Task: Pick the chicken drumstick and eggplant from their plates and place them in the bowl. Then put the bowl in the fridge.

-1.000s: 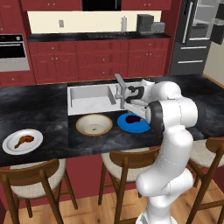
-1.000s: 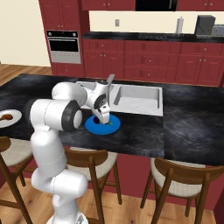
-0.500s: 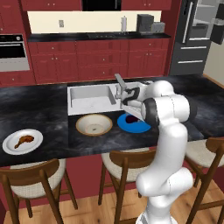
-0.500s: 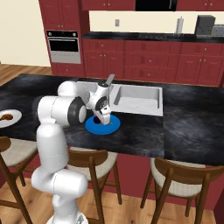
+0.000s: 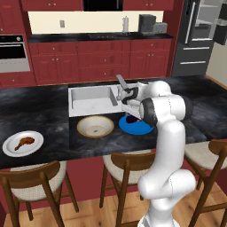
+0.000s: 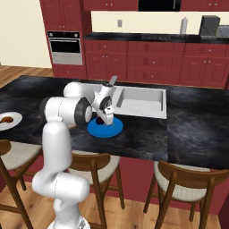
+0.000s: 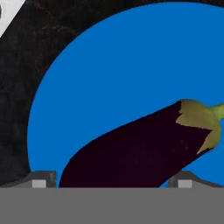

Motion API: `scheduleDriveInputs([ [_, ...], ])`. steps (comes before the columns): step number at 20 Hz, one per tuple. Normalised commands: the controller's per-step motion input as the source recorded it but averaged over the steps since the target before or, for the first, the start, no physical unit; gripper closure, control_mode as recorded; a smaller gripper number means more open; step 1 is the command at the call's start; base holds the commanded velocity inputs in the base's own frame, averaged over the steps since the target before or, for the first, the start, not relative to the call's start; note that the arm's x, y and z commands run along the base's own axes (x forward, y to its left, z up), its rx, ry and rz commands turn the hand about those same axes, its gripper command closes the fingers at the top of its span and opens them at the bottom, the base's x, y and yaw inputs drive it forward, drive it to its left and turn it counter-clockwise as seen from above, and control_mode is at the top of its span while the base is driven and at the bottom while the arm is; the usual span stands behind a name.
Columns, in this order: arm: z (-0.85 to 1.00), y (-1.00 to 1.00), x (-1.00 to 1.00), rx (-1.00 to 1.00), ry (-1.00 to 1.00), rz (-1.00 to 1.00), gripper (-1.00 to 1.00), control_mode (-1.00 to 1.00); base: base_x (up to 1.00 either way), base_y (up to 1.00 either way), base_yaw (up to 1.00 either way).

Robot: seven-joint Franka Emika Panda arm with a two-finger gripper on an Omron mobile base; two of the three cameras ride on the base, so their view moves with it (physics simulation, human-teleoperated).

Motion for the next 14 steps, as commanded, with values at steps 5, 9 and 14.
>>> scheduleDriveInputs([
  [5, -0.41, 0.0, -0.03, 0.0, 0.08, -0.06, -1.0, -1.0, 0.0, 0.0, 0.0],
  [9, -0.45, 0.0, -0.04, 0.0, 0.09, -0.06, 1.0, -1.0, 0.0, 0.0, 0.0],
  [14, -0.22, -0.02, -0.06, 0.0, 0.01, -0.04, 1.0, -1.0, 0.0, 0.0, 0.0],
])
